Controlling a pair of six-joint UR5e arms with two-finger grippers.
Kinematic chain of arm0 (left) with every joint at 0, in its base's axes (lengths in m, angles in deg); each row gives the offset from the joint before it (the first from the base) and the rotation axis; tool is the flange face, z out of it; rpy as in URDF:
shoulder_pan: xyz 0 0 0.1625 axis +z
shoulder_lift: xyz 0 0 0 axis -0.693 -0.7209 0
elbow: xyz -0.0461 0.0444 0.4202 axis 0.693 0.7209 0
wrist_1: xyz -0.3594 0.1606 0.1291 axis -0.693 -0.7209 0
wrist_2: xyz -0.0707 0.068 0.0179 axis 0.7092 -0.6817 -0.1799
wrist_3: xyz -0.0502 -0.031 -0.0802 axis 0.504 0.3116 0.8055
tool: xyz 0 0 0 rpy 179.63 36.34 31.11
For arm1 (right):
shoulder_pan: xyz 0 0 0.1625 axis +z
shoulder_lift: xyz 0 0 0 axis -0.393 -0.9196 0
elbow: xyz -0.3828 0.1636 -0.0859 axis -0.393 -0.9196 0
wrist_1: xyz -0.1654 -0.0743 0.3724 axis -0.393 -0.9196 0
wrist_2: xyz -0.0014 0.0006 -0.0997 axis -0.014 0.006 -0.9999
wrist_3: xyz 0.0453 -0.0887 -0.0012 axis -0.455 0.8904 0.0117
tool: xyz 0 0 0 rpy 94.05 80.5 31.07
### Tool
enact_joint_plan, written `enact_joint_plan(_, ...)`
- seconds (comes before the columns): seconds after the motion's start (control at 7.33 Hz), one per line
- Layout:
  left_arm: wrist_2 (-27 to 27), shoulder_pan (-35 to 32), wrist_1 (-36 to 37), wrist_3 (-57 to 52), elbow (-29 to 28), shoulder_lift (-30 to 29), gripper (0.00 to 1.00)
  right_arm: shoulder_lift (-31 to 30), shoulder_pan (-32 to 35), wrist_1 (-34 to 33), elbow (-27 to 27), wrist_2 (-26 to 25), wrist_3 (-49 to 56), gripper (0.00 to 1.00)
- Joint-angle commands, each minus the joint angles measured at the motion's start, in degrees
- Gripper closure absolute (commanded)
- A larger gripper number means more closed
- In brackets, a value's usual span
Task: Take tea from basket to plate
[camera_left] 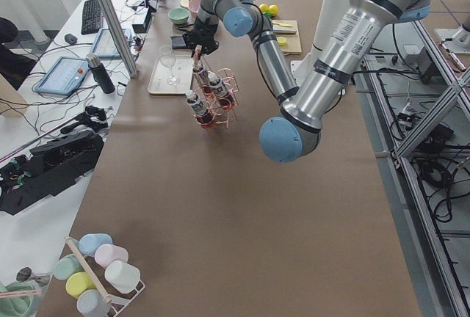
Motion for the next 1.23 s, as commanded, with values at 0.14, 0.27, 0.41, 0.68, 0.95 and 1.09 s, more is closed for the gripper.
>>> enact_joint_plan(0.14, -4.9, 10.9, 10.4, 12.7, -5.8, -13.0, 1.00, 0.9, 0.1, 0.0, 0.0, -0.1, -0.1, 0.00)
enact_joint_plan(0.27, -5.4, 12.2, 10.3, 14.2, -6.1, -13.3, 1.00, 1.3, 0.1, 0.0, -0.1, -0.2, -0.1, 0.00)
enact_joint_plan(0.41, -8.5, 14.1, 10.3, 15.8, -6.4, -14.0, 1.00, 1.3, 0.1, 0.0, -0.1, -0.2, -0.1, 0.00)
enact_joint_plan(0.68, -8.9, 16.6, 10.2, 16.9, -5.9, -13.9, 1.00, 1.3, 0.1, 0.0, -0.1, -0.2, 0.0, 0.00)
enact_joint_plan(0.95, -8.8, 17.6, 10.2, 17.1, -4.9, -13.6, 1.00, 1.4, 0.1, 0.0, -0.1, -0.3, 0.0, 0.00)
enact_joint_plan(1.09, -8.8, 17.7, 10.2, 17.8, -4.6, -13.9, 1.00, 1.4, 0.1, 0.0, -0.1, -0.3, 0.0, 0.00)
